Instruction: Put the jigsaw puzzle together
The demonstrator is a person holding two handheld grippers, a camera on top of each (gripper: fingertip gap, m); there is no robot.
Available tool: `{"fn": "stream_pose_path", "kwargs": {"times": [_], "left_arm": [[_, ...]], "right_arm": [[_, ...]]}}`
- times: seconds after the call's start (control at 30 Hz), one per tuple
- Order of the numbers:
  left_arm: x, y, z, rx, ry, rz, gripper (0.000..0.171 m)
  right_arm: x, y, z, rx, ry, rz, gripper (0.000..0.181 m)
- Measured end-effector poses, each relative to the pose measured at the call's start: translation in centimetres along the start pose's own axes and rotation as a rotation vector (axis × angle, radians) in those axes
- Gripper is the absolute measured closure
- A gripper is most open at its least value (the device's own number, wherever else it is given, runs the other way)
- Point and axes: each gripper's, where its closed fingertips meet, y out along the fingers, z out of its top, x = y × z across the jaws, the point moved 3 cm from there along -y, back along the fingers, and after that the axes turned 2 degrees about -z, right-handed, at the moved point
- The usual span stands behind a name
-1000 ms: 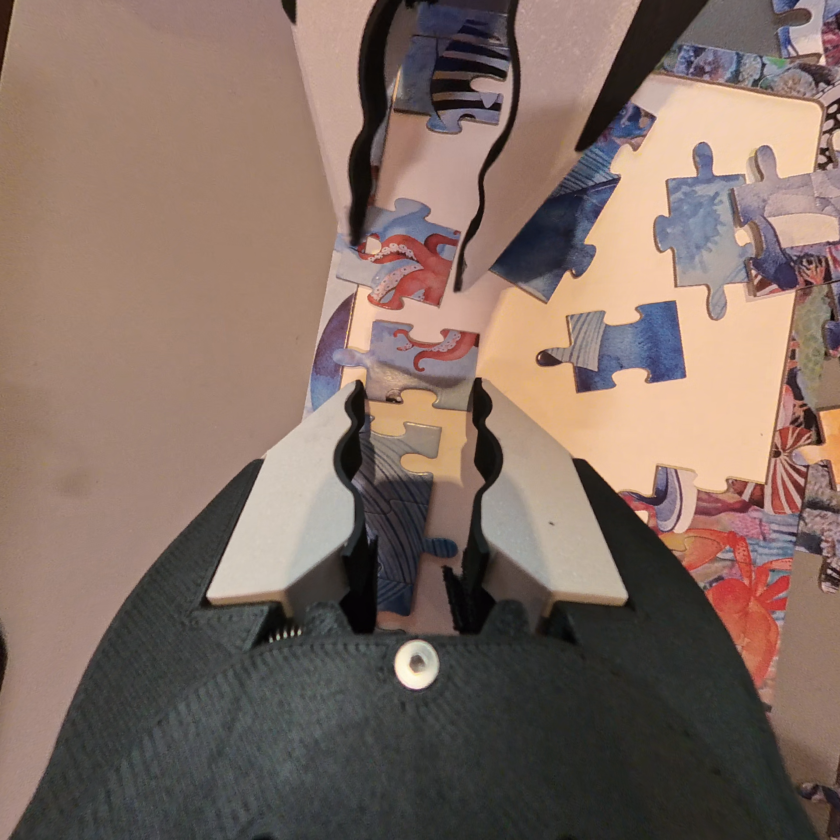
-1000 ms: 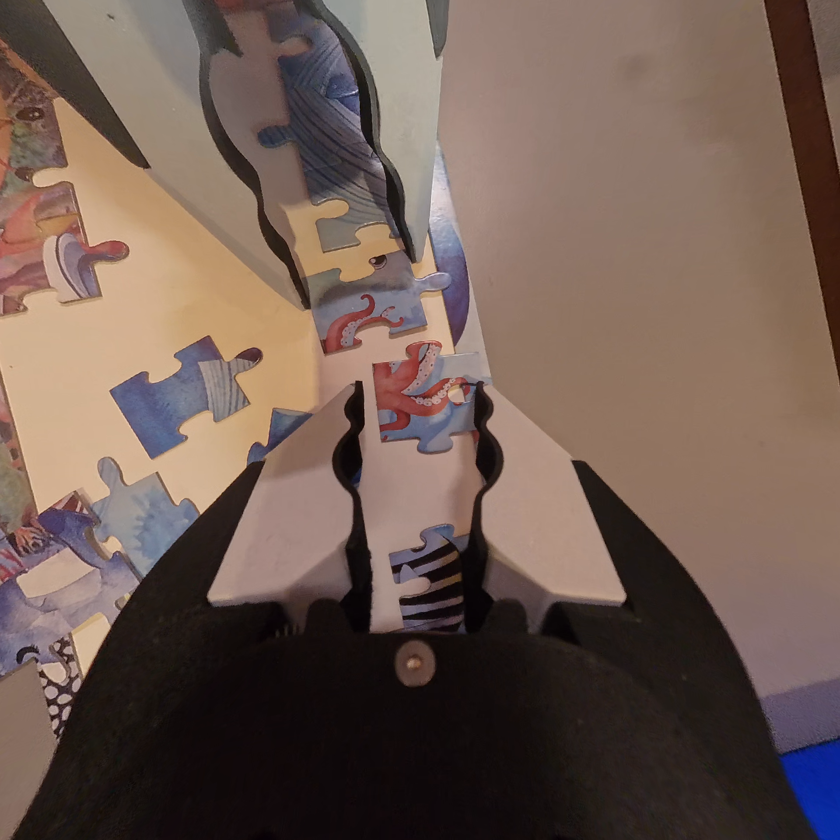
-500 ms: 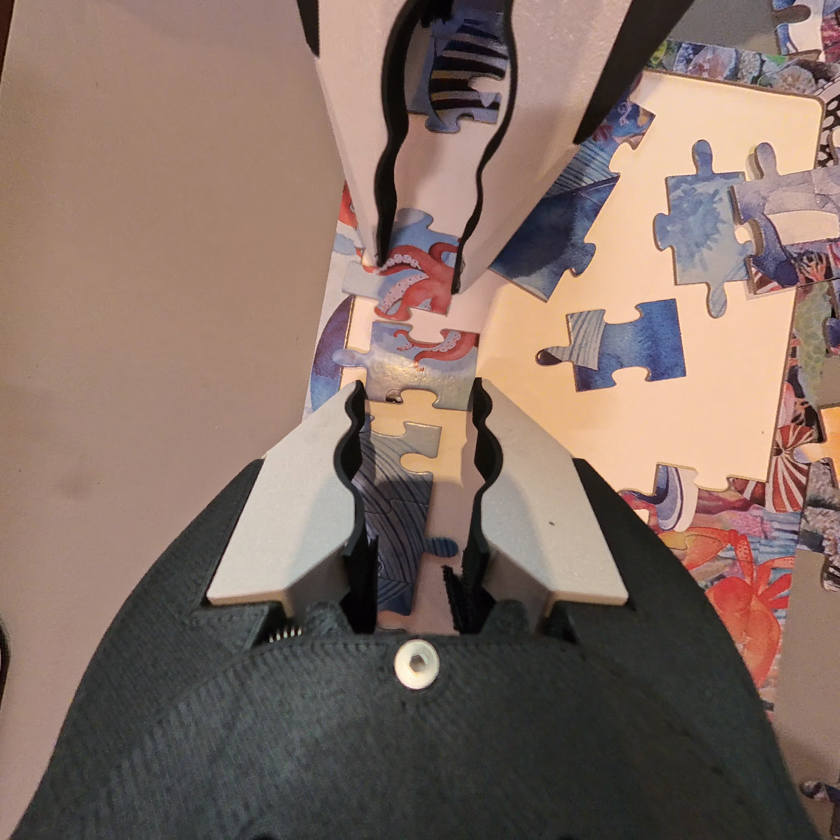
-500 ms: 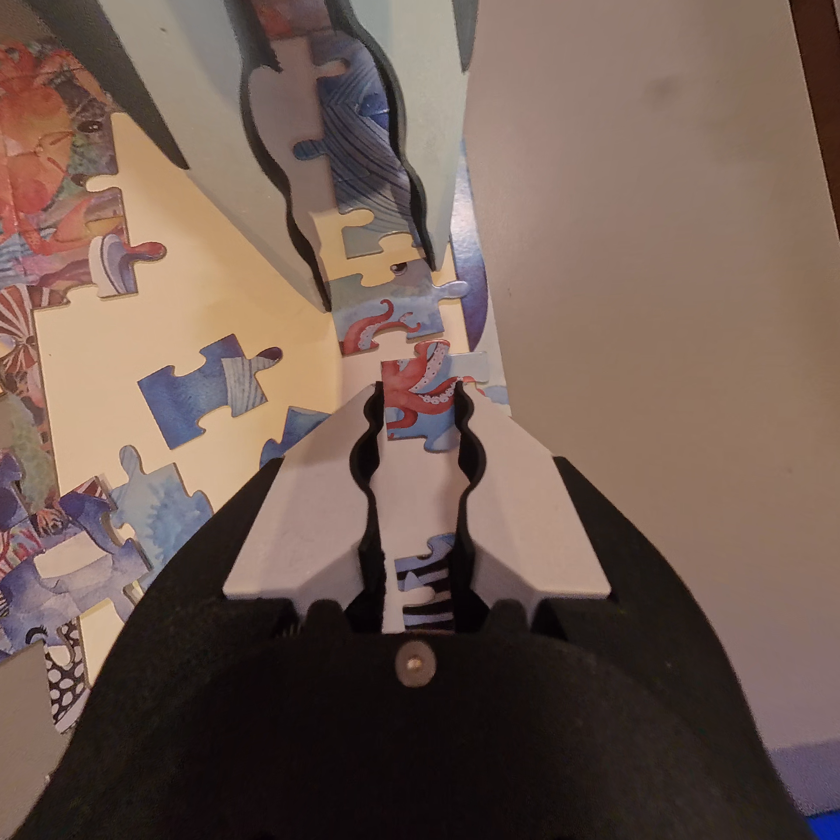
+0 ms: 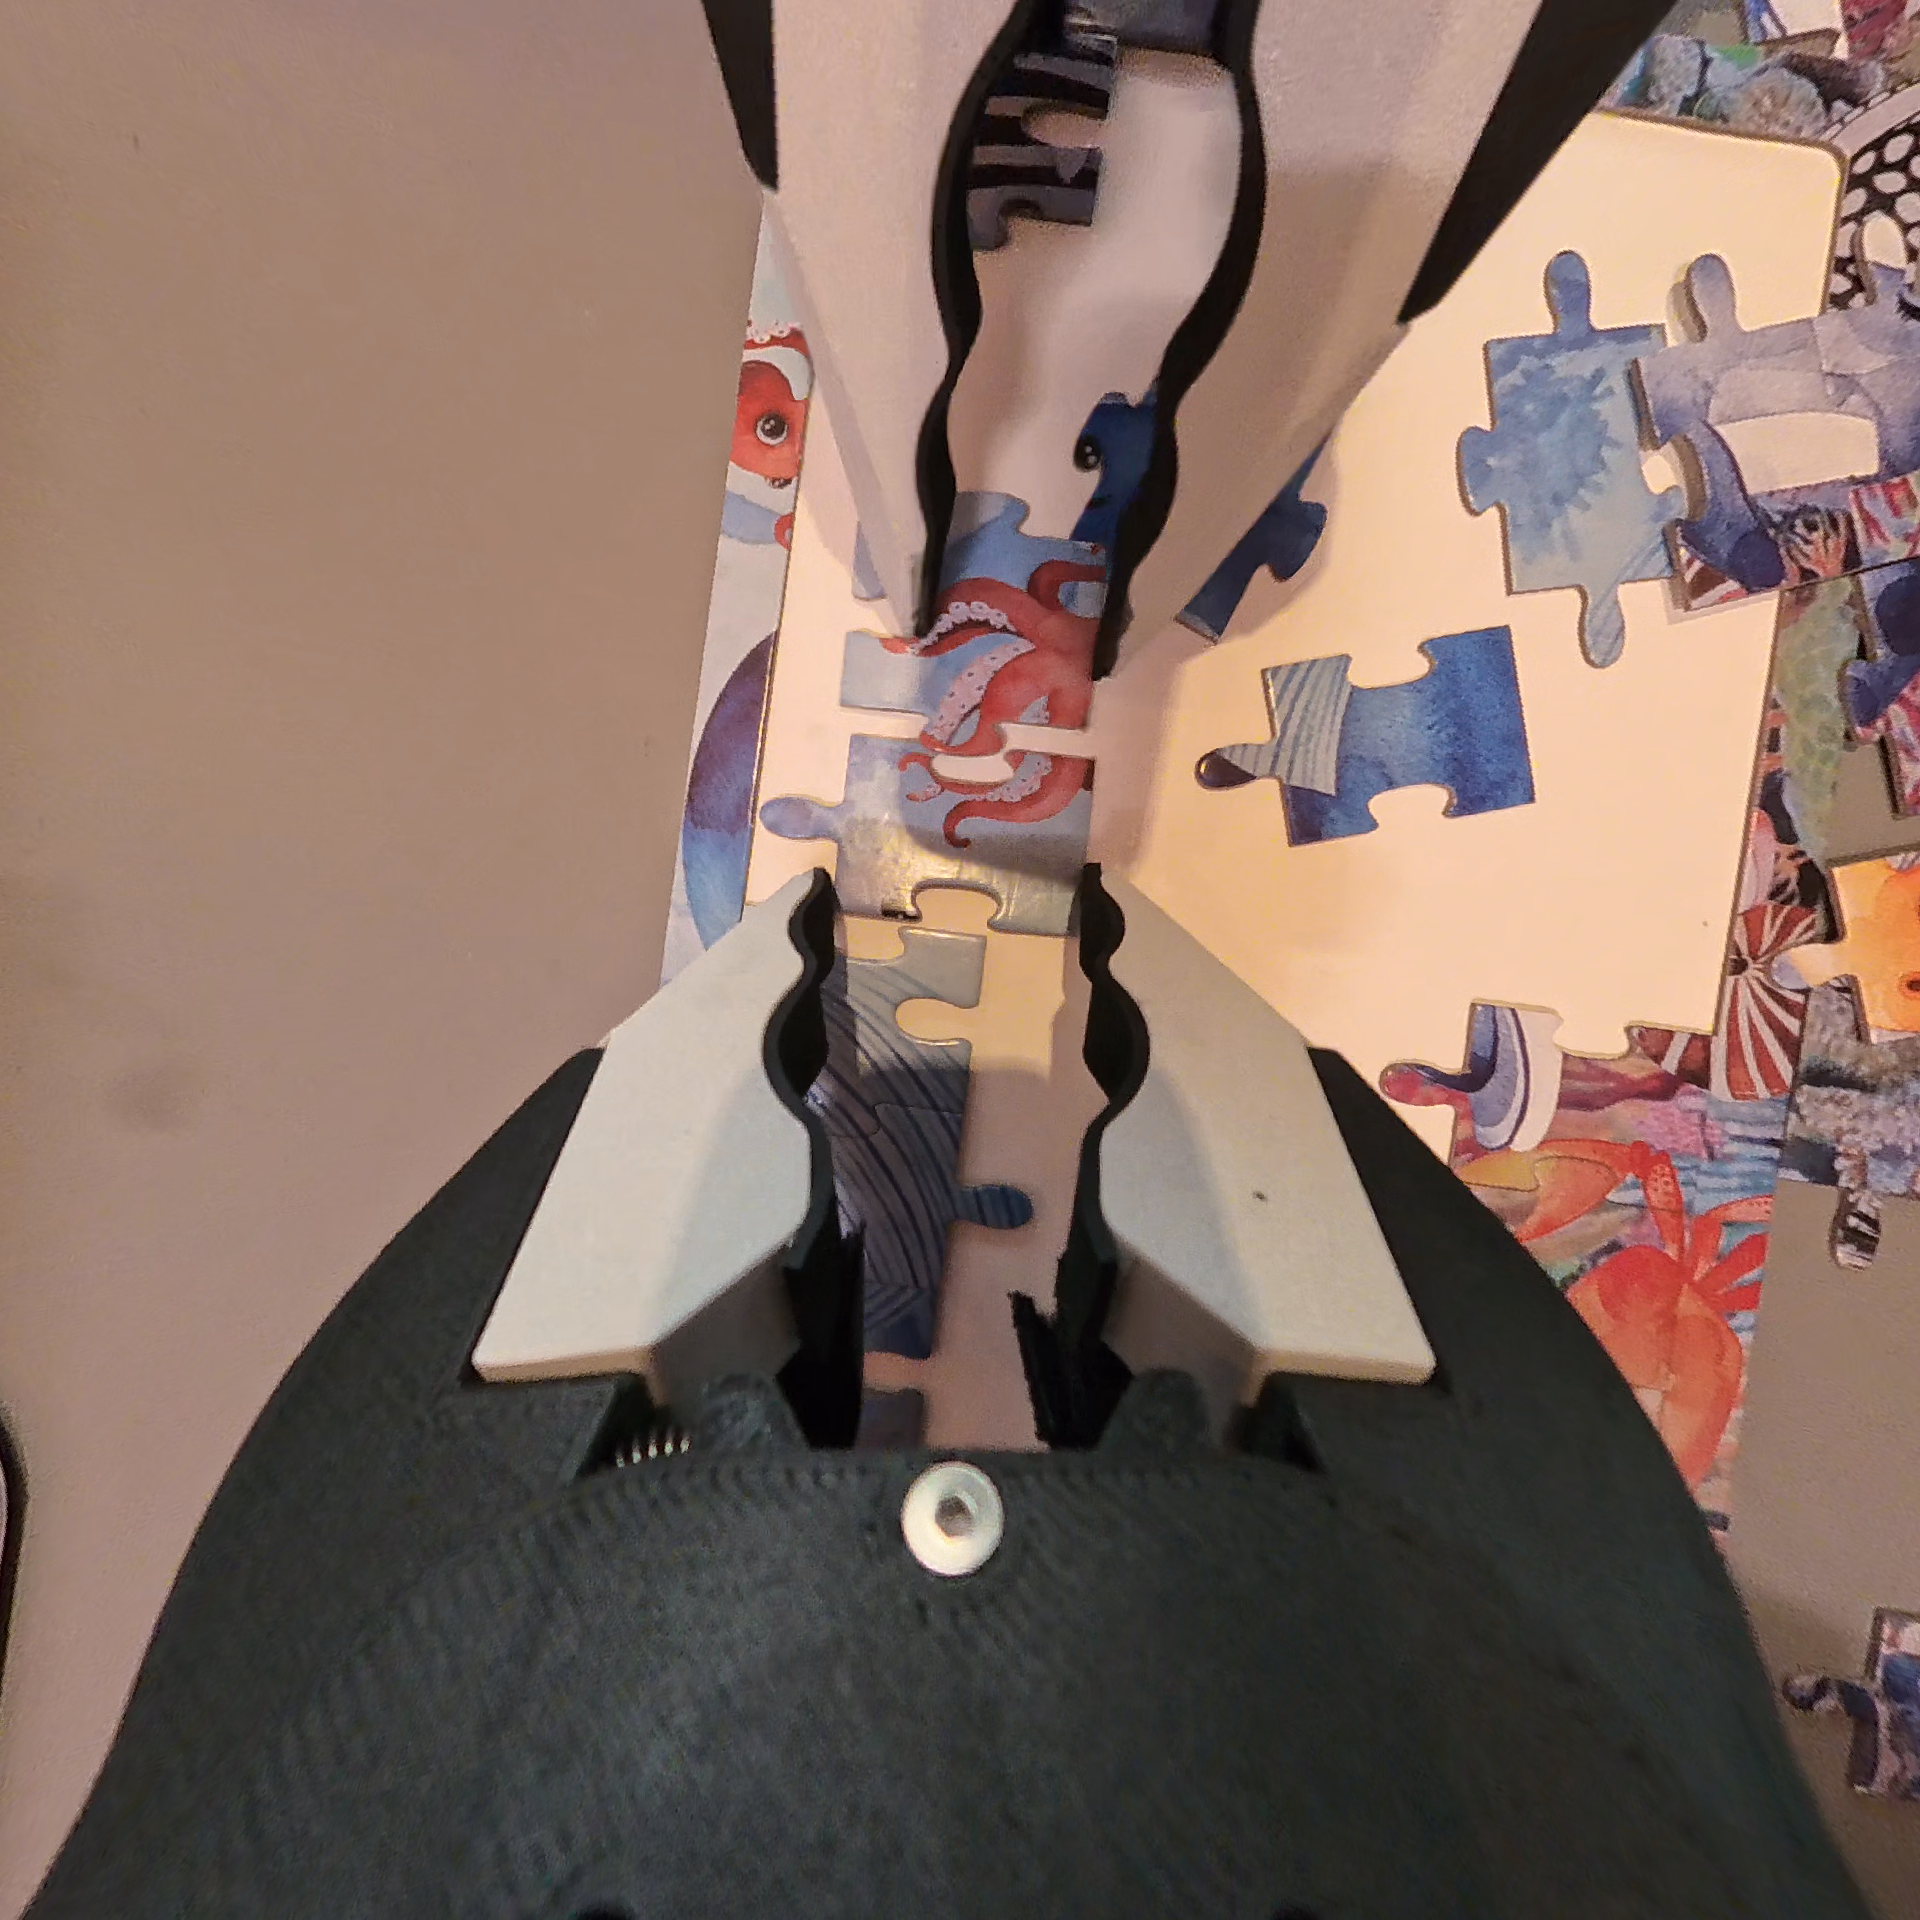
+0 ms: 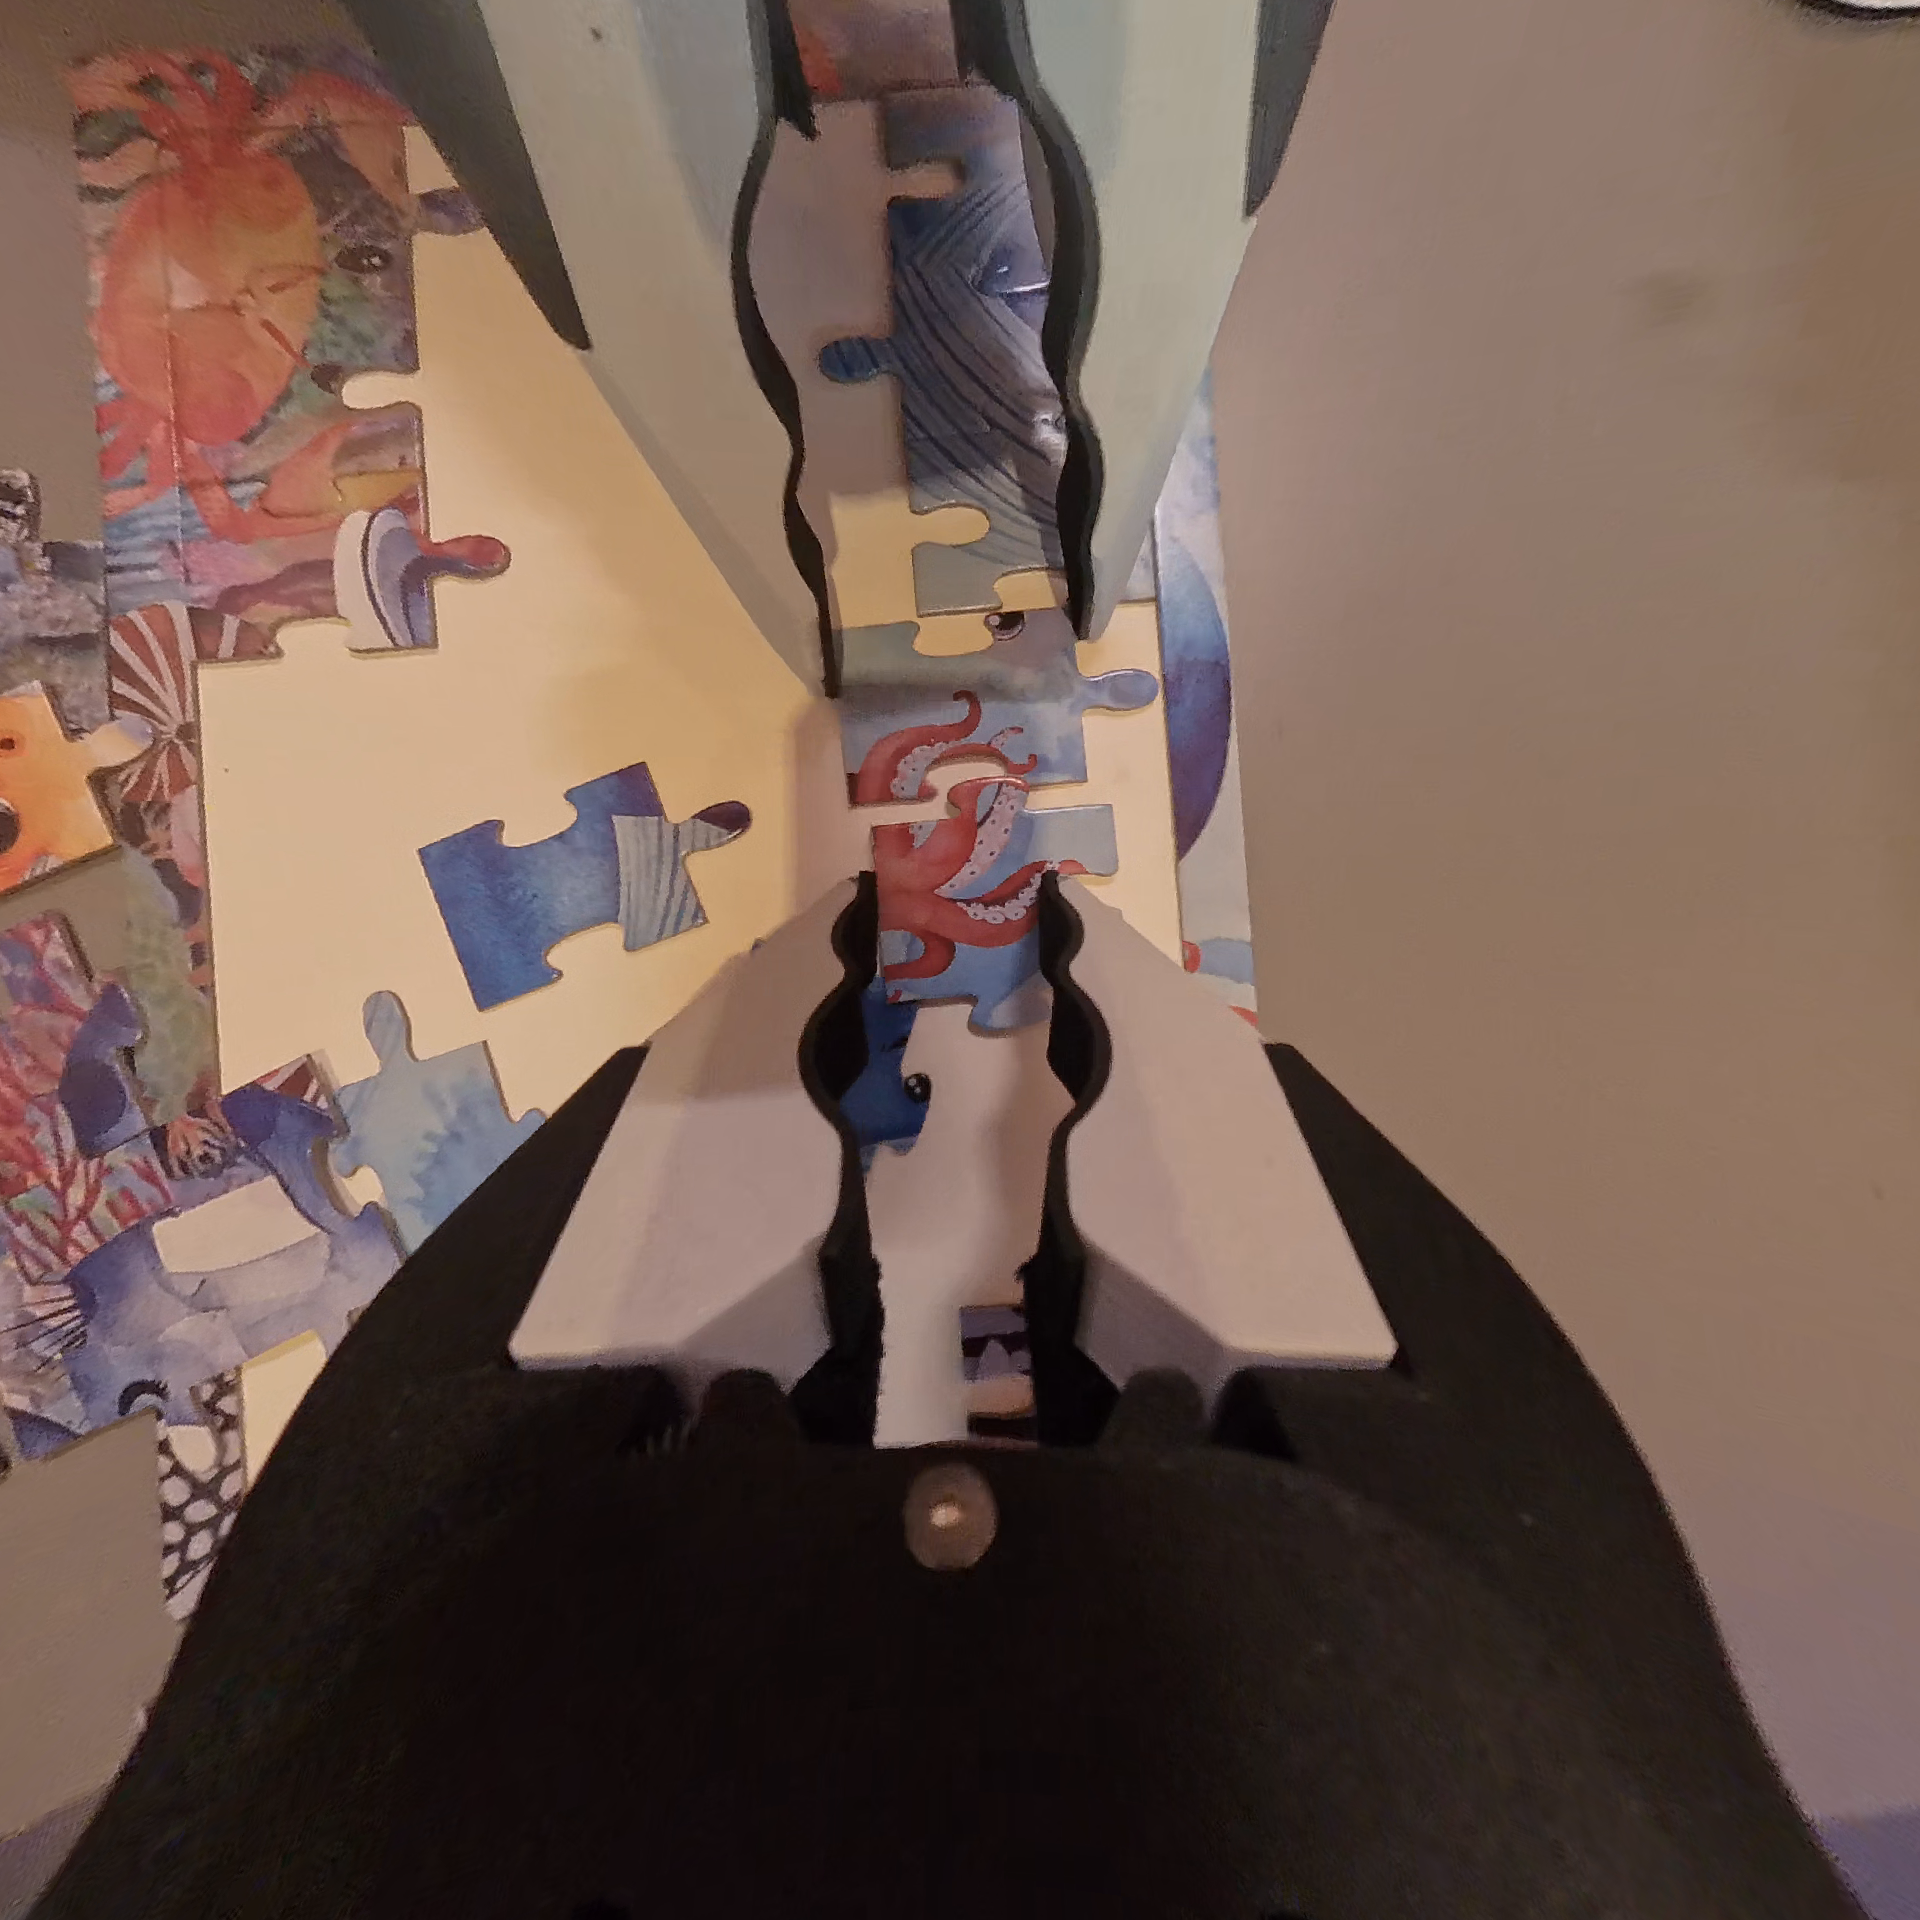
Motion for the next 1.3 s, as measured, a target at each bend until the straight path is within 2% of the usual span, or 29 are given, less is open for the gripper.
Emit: {"fn": "stream_pose_path", "kwargs": {"times": [0.2, 0.8, 0.9, 1.13, 1.23, 1.3], "left_arm": [[0.0, 0.0, 0.0, -0.020, 0.012, 0.011, 0.125], [-0.1, 0.1, -0.1, -0.013, 0.005, 0.007, 0.125], [-0.1, 0.0, -0.2, -0.016, 0.005, 0.007, 0.124], [-0.1, 0.0, -0.2, -0.015, 0.007, 0.011, 0.125], [-0.2, 0.0, -0.2, -0.015, 0.005, 0.011, 0.125], [-0.1, 0.0, -0.2, -0.016, 0.005, 0.010, 0.125]], "right_arm": [[-0.3, 0.6, 0.8, -0.022, -0.018, 0.008, 0.152], [-0.3, 0.4, 0.6, -0.088, 0.006, 0.011, 0.151], [-0.2, 0.3, 0.6, -0.099, 0.010, 0.007, 0.143], [-0.2, 0.2, 1.6, -0.066, -0.008, -0.023, 0.155], [-0.1, 0.5, 1.2, -0.058, 0.016, -0.002, 0.172], [-0.1, 0.4, 1.0, -0.063, 0.029, 0.006, 0.175]]}}
